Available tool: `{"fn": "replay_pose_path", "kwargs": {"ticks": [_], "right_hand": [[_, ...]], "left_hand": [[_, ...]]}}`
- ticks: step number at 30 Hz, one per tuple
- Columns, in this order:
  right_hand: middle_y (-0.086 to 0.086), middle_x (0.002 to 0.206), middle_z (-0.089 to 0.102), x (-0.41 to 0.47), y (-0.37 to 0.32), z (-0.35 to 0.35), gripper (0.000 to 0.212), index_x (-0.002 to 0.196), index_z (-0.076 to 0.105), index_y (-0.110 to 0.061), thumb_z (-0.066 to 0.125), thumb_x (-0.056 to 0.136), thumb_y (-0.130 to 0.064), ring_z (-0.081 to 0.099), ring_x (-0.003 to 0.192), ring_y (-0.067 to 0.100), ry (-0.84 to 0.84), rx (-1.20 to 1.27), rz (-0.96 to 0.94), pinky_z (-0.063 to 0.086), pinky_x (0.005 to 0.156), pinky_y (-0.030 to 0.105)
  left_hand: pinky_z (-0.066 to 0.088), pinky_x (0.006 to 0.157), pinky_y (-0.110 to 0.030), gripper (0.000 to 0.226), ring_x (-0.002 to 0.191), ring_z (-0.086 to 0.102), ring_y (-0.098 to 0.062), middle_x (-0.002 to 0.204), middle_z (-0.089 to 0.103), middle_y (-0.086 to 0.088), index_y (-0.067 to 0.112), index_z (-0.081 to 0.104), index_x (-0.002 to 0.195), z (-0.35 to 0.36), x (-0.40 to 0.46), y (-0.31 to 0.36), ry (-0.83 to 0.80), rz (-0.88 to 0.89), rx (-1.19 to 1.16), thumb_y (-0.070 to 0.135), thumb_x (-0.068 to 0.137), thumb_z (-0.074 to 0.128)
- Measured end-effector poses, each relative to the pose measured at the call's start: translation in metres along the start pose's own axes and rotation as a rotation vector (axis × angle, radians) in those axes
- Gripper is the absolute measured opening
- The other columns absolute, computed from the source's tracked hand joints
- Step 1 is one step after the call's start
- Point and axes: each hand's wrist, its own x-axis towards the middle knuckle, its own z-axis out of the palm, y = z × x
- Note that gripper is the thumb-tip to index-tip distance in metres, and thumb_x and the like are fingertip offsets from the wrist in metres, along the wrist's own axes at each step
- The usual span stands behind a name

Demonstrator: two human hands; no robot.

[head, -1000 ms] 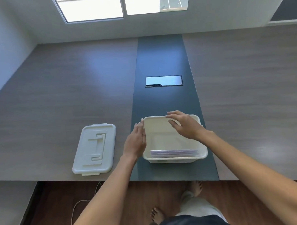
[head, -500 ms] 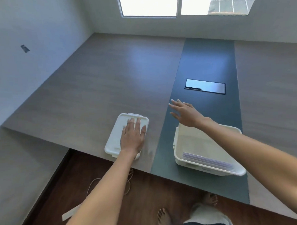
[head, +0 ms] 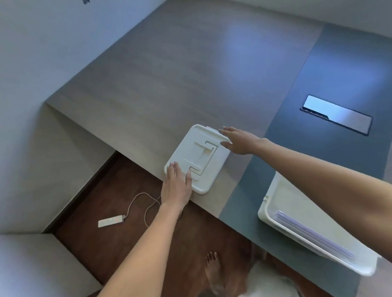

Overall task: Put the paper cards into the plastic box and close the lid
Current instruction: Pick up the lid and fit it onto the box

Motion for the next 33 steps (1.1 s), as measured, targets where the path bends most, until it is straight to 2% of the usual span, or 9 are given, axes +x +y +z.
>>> {"fn": "replay_pose_path", "kwargs": {"ticks": [4,6,10,14,18,21,26,30,33], "right_hand": [[0.009,0.165,0.015,0.027,-0.003,0.007,0.066,0.157,0.016,-0.017,0.041,0.102,-0.044,0.032,0.145,0.035,-0.075,0.013,0.025,0.033,0.115,0.049],[0.011,0.164,0.014,0.039,-0.003,0.012,0.066,0.156,0.017,-0.016,0.042,0.101,-0.043,0.034,0.143,0.037,-0.089,0.017,0.042,0.034,0.114,0.049],[0.014,0.162,0.016,0.052,0.002,0.020,0.064,0.153,0.021,-0.012,0.044,0.101,-0.040,0.032,0.142,0.038,-0.113,-0.011,0.048,0.034,0.112,0.049],[0.014,0.158,0.025,0.062,0.007,0.023,0.061,0.151,0.025,-0.008,0.043,0.102,-0.037,0.023,0.145,0.035,-0.067,0.017,0.069,0.034,0.112,0.051],[0.016,0.147,0.036,0.071,0.007,0.023,0.050,0.144,0.035,-0.006,0.040,0.102,-0.033,0.028,0.138,0.035,0.002,0.064,0.101,0.042,0.104,0.052],[0.016,0.140,0.039,0.076,0.006,0.021,0.043,0.134,0.043,-0.003,0.041,0.102,-0.032,0.032,0.133,0.036,0.015,0.078,0.132,0.046,0.098,0.052],[0.019,0.127,0.042,0.083,0.005,0.021,0.030,0.105,0.058,0.006,0.039,0.102,-0.017,0.039,0.120,0.038,0.091,0.247,0.224,0.045,0.094,0.044],[0.017,0.094,0.045,0.077,0.005,0.025,0.023,0.074,0.048,0.000,0.037,0.094,-0.003,0.040,0.097,0.031,0.157,0.372,0.301,0.031,0.078,0.034],[0.010,0.071,0.034,0.073,0.009,0.019,0.027,0.064,0.032,-0.011,0.041,0.086,0.001,0.032,0.073,0.023,0.155,0.467,0.337,0.023,0.066,0.032]], "left_hand": [[0.045,0.089,-0.042,0.063,0.126,0.050,-0.038,0.158,0.021,-0.015,-0.001,0.014,0.151,0.008,0.003,-0.002,-0.035,-0.128,-0.150,0.035,0.102,0.029],[0.043,0.086,-0.040,0.058,0.125,0.050,-0.038,0.154,0.028,-0.016,-0.002,0.021,0.148,0.012,0.007,0.000,-0.024,-0.215,-0.231,0.031,0.101,0.031],[0.039,0.088,-0.036,0.031,0.107,0.052,-0.035,0.126,0.041,-0.018,-0.004,0.048,0.117,0.020,0.014,0.006,0.028,-0.375,-0.416,0.019,0.098,0.039],[0.038,0.087,-0.031,0.028,0.087,0.046,-0.025,0.128,0.038,-0.016,-0.003,0.052,0.115,0.022,0.024,0.007,0.063,-0.541,-0.583,0.014,0.096,0.042],[0.045,0.083,-0.034,0.019,0.081,0.045,-0.025,0.125,0.046,-0.019,0.002,0.061,0.104,0.026,0.033,0.006,0.131,-0.706,-0.723,0.010,0.089,0.050],[0.044,0.068,-0.033,0.013,0.073,0.043,-0.025,0.100,0.059,-0.020,0.009,0.054,0.071,0.028,0.038,0.009,0.174,-0.797,-0.854,0.005,0.083,0.050],[0.031,0.046,-0.025,0.020,0.053,0.042,-0.018,0.062,0.053,-0.007,0.005,0.056,0.064,0.028,0.044,0.008,0.190,-0.971,-1.078,-0.002,0.083,0.054],[0.037,0.048,-0.024,0.026,0.054,0.048,-0.020,0.061,0.056,-0.007,0.007,0.055,0.056,0.027,0.044,0.002,0.219,-1.066,-1.137,-0.011,0.075,0.055],[0.049,0.062,-0.030,0.024,0.067,0.060,-0.023,0.075,0.065,-0.012,0.006,0.056,0.059,0.026,0.043,-0.002,0.237,-1.092,-1.177,-0.010,0.076,0.058]]}}
